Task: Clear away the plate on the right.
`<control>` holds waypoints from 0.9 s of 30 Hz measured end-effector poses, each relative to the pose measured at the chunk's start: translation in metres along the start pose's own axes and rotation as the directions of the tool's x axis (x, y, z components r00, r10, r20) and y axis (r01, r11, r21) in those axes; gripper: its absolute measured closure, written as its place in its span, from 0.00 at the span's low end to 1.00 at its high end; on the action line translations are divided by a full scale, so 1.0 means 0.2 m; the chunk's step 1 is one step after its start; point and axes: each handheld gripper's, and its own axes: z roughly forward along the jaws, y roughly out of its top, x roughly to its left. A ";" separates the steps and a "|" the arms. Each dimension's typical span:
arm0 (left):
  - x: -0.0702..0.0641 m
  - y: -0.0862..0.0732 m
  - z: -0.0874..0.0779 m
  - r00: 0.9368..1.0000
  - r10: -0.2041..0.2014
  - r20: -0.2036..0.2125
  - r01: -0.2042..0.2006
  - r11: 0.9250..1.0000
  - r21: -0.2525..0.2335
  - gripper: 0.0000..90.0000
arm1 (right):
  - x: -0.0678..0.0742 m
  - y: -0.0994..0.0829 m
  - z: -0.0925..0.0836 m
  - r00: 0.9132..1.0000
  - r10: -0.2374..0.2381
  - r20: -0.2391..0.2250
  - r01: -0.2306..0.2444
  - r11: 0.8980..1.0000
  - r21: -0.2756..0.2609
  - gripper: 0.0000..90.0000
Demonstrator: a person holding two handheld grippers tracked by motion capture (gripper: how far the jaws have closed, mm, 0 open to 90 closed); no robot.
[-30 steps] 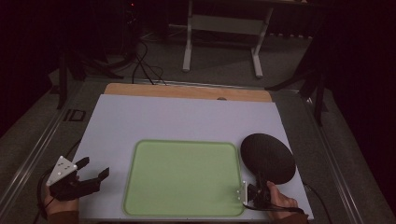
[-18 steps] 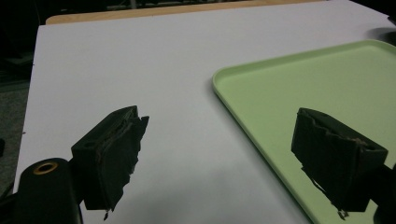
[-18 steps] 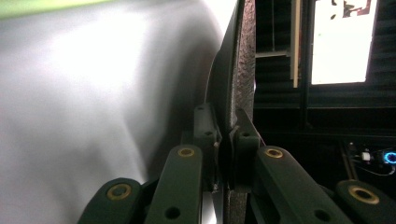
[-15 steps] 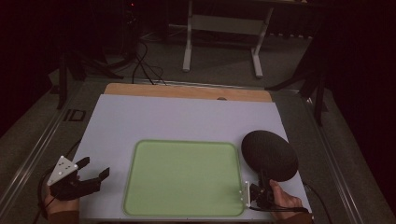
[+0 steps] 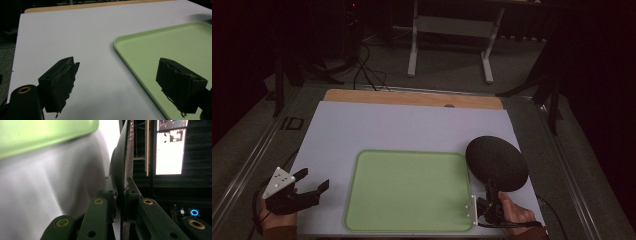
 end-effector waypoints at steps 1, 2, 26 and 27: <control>0.00 0.00 0.00 1.000 -0.001 0.000 0.001 1.000 -0.001 0.18 | 0.00 0.01 0.00 1.000 -0.002 -0.001 0.002 1.000 -0.008 0.92; 0.00 0.00 0.00 1.000 0.000 0.000 0.000 1.000 -0.001 0.18 | 0.00 0.01 -0.01 1.000 -0.007 0.000 0.007 1.000 -0.015 0.92; 0.00 0.00 0.00 1.000 0.002 0.002 -0.002 1.000 0.001 0.18 | 0.02 0.21 -0.10 0.997 -0.072 0.014 0.074 0.983 -0.167 0.92; 0.00 0.00 0.00 1.000 0.002 0.004 -0.002 1.000 0.002 0.18 | 0.03 0.22 -0.10 0.997 -0.078 0.015 0.079 0.982 -0.173 0.92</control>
